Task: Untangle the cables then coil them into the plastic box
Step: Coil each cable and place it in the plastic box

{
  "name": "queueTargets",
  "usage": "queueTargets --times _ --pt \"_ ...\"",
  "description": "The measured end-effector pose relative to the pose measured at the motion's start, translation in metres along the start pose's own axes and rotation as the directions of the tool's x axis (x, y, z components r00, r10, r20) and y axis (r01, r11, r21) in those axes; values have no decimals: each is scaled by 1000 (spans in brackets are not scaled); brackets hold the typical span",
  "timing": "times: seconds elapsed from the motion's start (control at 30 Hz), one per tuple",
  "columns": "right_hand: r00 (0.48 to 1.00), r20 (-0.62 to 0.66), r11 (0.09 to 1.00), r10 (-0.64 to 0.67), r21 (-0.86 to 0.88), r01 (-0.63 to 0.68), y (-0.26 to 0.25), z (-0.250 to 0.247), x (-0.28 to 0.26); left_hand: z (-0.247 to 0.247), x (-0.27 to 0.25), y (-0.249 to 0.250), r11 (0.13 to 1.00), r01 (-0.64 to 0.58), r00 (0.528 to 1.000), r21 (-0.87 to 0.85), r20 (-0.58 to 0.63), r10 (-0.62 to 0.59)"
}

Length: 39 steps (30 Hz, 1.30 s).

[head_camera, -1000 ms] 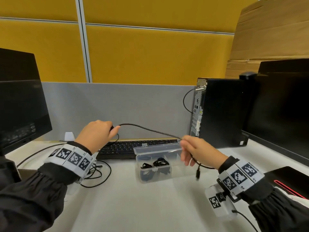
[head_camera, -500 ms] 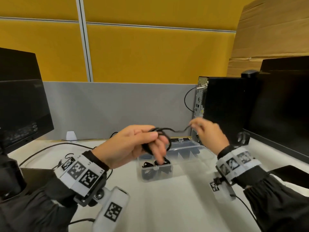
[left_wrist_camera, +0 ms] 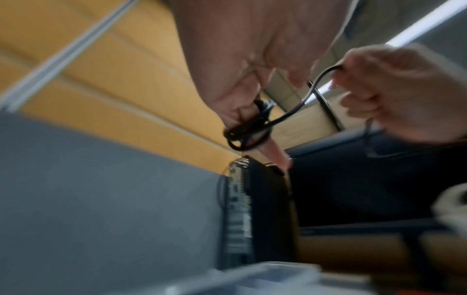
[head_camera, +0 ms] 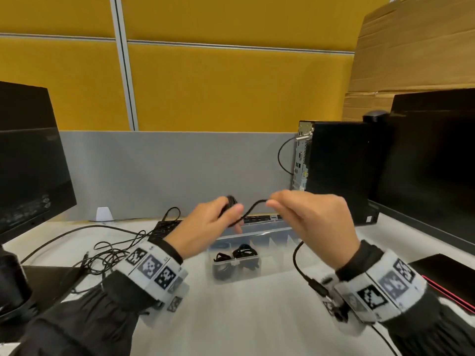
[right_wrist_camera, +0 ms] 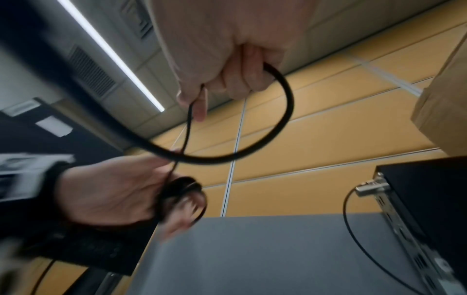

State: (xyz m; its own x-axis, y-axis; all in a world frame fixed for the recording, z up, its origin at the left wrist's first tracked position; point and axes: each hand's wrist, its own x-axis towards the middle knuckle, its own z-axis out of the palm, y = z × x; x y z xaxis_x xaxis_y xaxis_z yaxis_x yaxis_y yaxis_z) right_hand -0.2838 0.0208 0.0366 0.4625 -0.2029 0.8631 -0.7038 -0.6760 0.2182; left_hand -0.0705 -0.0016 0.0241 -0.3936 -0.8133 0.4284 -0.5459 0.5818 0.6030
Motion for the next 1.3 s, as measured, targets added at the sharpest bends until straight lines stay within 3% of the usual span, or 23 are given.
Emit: queueTargets --times 0.1,0.2,0.27,0.33,0.4,0.43,0.5,0.57,0.67,0.77,0.87,0.97,1.03,1.1,1.2,1.3 --pt "999 -37 999 39 -13 -39 7 8 13 15 -14 13 968 32 971 -250 238 30" --pt "990 -72 992 125 20 -124 12 23 16 16 -21 27 852 78 948 -518 304 97" --pt "984 -5 983 178 55 -178 12 33 9 11 -21 34 682 86 964 -726 233 126" --pt "949 210 948 235 165 -271 6 43 -1 2 -17 40 519 25 993 -855 79 82" --pt "843 496 905 208 229 -359 -5 51 -13 -8 -9 39 417 -87 995 -905 -98 -5" --pt "786 593 899 174 231 -373 -10 53 -19 -14 -4 37 406 -142 985 -903 -171 -37" --pt "734 667 881 130 262 -394 -19 52 -28 -21 4 32 488 -208 960 -848 -274 -66" --pt "732 676 855 79 331 -398 -27 45 -29 -21 8 24 598 -192 946 -778 -308 -97" --pt "739 673 787 26 442 -430 -34 32 -19 -14 9 13 659 -96 957 -746 -250 -144" --pt "770 638 796 30 451 -404 -33 19 -8 -10 10 0 820 -10 972 -572 -197 -126" --pt "817 574 894 56 336 -297 -25 9 8 -5 5 -4 937 102 992 -335 -40 -122" --pt "831 544 920 113 260 -295 -8 3 25 -6 -5 7 887 189 962 -421 259 -82" --pt "826 549 853 125 366 -372 2 3 32 -11 -12 17 836 225 924 -500 381 -21" --pt "784 606 698 133 504 -508 5 3 34 -15 -15 23 808 219 910 -547 413 33" --pt "691 721 420 58 610 -672 6 7 29 -20 -17 29 701 218 945 -679 326 21" --pt "615 784 236 -88 616 -751 9 8 21 -20 -15 31 568 196 979 -800 197 -60"
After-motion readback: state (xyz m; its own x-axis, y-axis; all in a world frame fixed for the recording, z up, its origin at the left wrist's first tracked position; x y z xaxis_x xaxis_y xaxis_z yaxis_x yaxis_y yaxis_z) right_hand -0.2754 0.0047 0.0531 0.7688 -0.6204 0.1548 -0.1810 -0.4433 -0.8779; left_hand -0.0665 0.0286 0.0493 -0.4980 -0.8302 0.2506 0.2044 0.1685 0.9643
